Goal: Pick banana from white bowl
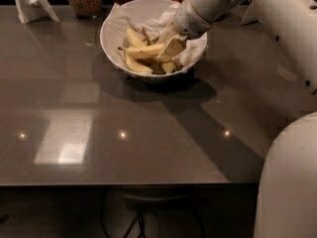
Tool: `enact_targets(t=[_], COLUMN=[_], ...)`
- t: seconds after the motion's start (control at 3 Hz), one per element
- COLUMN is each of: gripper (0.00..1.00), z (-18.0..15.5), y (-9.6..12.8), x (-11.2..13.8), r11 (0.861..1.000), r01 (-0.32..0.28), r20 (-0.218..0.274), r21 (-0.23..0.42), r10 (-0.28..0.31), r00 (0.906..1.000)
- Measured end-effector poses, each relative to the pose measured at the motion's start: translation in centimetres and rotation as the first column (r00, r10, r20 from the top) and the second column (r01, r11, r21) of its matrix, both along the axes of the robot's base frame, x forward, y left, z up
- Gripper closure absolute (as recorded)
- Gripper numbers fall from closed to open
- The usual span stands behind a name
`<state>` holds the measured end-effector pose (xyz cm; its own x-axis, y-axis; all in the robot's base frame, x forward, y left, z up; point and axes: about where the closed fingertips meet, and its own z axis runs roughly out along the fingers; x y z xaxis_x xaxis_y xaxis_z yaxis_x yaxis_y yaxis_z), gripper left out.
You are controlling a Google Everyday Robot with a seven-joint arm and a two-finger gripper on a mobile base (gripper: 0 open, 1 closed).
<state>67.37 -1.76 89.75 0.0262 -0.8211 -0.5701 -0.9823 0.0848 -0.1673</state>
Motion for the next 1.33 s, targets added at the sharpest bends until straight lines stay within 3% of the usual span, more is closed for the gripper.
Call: enact_targets(t=[0.33,0.67,1.33], gripper=[0.93,1.00,1.00], z=[0.5,1.6,3.6], y=[0.4,0.7,0.0], x=[-0.1,-0.5,-1.6], r11=[1.000,0.999,0.999], r01=[-0.017,-0.032,-0.036], r20=[0.014,0.051,0.120], r21=[-0.011,-0.015,0.031], r10=[0.018,0.032,0.032], r00=[0.9997,0.9982,0.9922])
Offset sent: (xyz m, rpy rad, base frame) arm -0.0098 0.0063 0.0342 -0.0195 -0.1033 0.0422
